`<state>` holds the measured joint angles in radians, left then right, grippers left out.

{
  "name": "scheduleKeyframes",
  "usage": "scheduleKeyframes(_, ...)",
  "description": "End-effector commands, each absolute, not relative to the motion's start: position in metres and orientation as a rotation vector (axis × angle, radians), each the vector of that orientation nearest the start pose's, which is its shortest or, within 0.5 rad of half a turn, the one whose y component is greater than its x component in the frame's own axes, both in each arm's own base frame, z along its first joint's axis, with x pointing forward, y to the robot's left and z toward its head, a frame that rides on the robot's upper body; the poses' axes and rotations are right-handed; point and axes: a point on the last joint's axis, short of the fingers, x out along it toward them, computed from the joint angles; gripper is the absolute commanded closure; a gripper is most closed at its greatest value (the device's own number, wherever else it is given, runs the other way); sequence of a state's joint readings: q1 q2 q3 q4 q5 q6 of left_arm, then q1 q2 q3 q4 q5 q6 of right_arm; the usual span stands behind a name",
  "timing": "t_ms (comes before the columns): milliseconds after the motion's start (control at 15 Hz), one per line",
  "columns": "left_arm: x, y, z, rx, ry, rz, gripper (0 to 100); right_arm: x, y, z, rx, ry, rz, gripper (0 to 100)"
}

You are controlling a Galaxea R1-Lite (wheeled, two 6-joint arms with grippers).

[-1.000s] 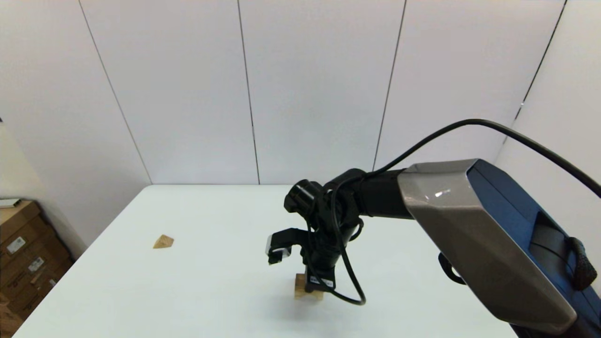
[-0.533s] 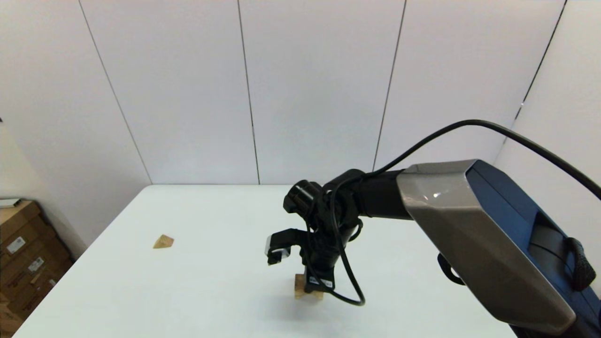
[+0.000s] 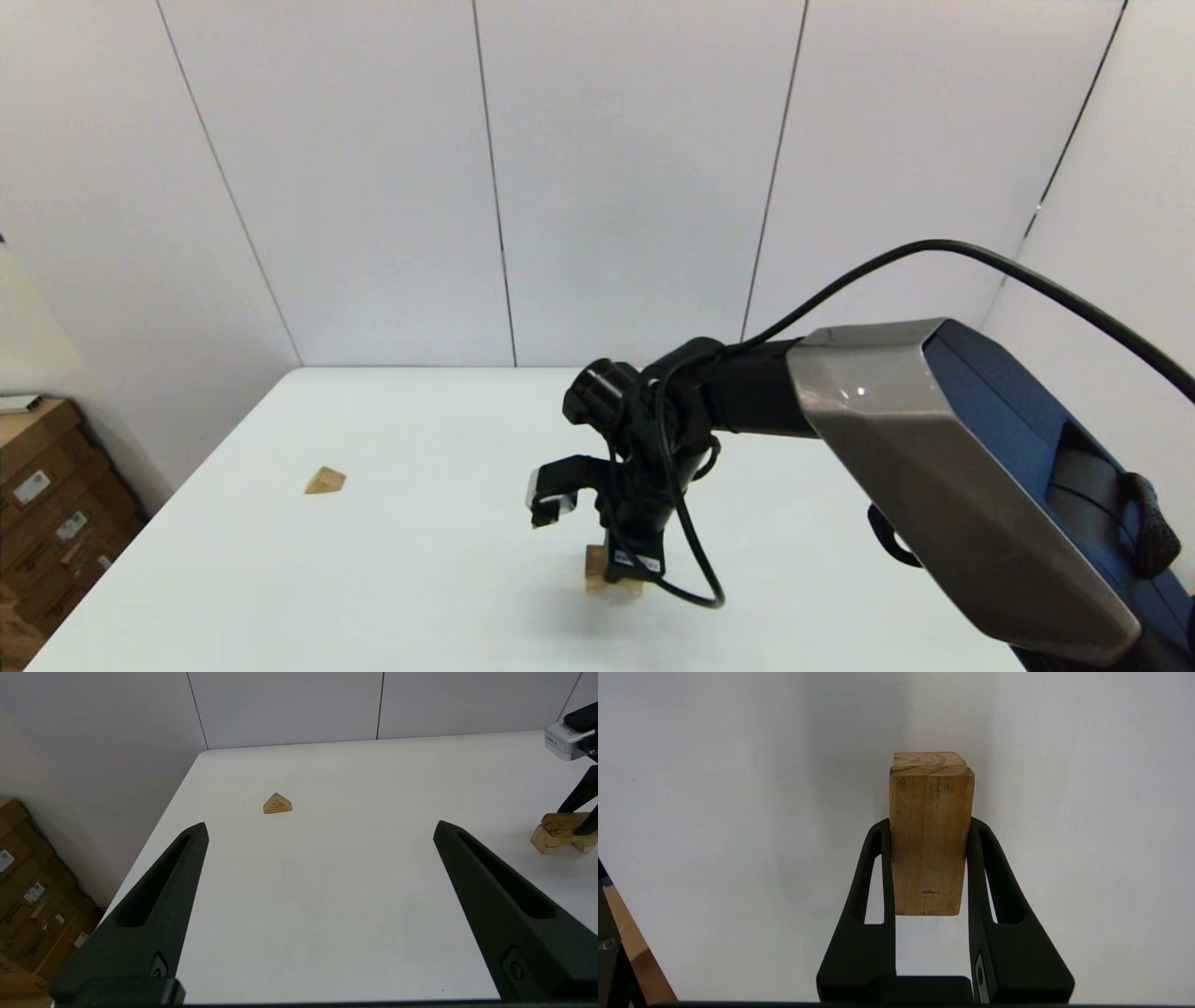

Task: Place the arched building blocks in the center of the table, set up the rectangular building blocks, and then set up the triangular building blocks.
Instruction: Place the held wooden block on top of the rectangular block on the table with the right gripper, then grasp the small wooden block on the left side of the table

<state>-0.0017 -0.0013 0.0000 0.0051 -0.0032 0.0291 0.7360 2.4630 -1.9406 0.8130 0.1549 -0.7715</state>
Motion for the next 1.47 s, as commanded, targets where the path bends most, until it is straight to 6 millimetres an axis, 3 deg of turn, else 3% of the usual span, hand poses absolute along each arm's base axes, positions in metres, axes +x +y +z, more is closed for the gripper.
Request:
scheduleKeyframes(67, -0.023, 0.000, 0.075, 0.029, 0.005, -0.005, 0, 0.328, 0.302, 0.065, -1.009, 0.989, 1.255, 100)
scheduleKeyframes(533, -0.023, 0.000, 0.075, 0.029, 0.005, -0.003, 0, 0.331, 0.301, 0.064, -1.006, 0.987, 1.251, 100)
scheduleKeyframes(600, -0.023, 0.000, 0.075, 0.029, 0.006, -0.005, 0, 0.331, 0.301, 0.064, -1.005, 0.988, 1.250, 0)
scheduleKeyframes(1000, -0.023, 0.000, 0.075, 0.029, 0.005, -0.005, 0, 0.330, 0.300, 0.070, -1.001, 0.972, 1.247, 0)
scheduleKeyframes(1133, -0.023, 0.000, 0.075, 0.029, 0.005, -0.005, 0, 0.330, 0.297, 0.087, -0.992, 0.936, 1.232, 0)
scheduleKeyframes(1200, -0.023, 0.000, 0.075, 0.029, 0.005, -0.005, 0, 0.328, 0.292, 0.103, -0.981, 0.909, 1.218, 0)
scheduleKeyframes(1467, -0.023, 0.000, 0.075, 0.029, 0.005, -0.005, 0, 0.299, 0.250, 0.208, -0.909, 0.773, 1.118, 0)
